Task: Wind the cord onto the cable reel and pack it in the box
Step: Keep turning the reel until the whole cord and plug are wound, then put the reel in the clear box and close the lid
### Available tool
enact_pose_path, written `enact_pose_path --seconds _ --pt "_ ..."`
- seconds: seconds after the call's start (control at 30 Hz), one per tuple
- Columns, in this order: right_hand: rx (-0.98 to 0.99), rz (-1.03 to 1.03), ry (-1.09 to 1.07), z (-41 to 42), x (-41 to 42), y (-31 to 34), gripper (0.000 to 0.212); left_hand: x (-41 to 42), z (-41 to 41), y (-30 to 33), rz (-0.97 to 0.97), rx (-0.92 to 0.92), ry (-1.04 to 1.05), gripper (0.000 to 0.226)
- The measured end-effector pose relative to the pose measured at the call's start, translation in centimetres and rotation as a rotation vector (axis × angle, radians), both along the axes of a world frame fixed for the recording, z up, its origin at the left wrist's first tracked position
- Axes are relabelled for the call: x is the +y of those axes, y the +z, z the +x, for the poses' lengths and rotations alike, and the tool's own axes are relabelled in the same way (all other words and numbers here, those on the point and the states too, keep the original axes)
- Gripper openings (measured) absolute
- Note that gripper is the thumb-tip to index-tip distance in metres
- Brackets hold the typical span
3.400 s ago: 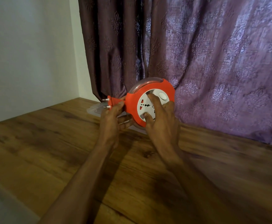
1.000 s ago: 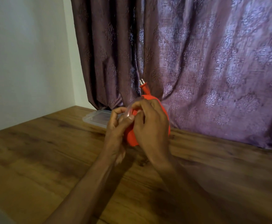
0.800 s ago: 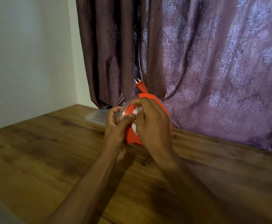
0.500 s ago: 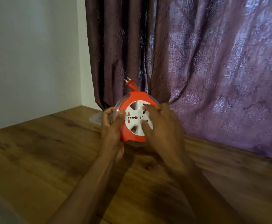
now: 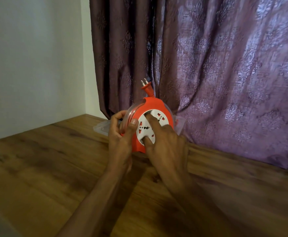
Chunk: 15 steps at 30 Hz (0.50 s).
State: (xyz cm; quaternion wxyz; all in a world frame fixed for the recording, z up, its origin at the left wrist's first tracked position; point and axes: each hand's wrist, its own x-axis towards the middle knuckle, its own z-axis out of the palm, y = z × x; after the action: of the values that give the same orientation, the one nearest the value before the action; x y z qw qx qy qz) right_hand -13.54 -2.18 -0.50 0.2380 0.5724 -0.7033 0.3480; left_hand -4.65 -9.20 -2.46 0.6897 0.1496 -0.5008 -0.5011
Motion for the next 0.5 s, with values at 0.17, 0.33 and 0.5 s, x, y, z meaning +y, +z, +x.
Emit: enact_pose_path --seconds 0.17,0.33,0.5 --pt "-0.281 -0.128 0.065 -0.1 -0.3 -0.7 0.067 0.2 -0.1 0.0 -0.040 -0.067 0.060 0.030" --pt "-0.273 -0.161 0.101 -0.7 -0.7 -0.8 0.067 0.4 -0.2 0.1 -0.058 -0.104 0.071 0.030" --pt "-0.067 -0.104 0.099 -1.0 -0.4 -0.3 0.064 0.6 1.5 0.5 -0.093 -0.279 0.088 0.017"
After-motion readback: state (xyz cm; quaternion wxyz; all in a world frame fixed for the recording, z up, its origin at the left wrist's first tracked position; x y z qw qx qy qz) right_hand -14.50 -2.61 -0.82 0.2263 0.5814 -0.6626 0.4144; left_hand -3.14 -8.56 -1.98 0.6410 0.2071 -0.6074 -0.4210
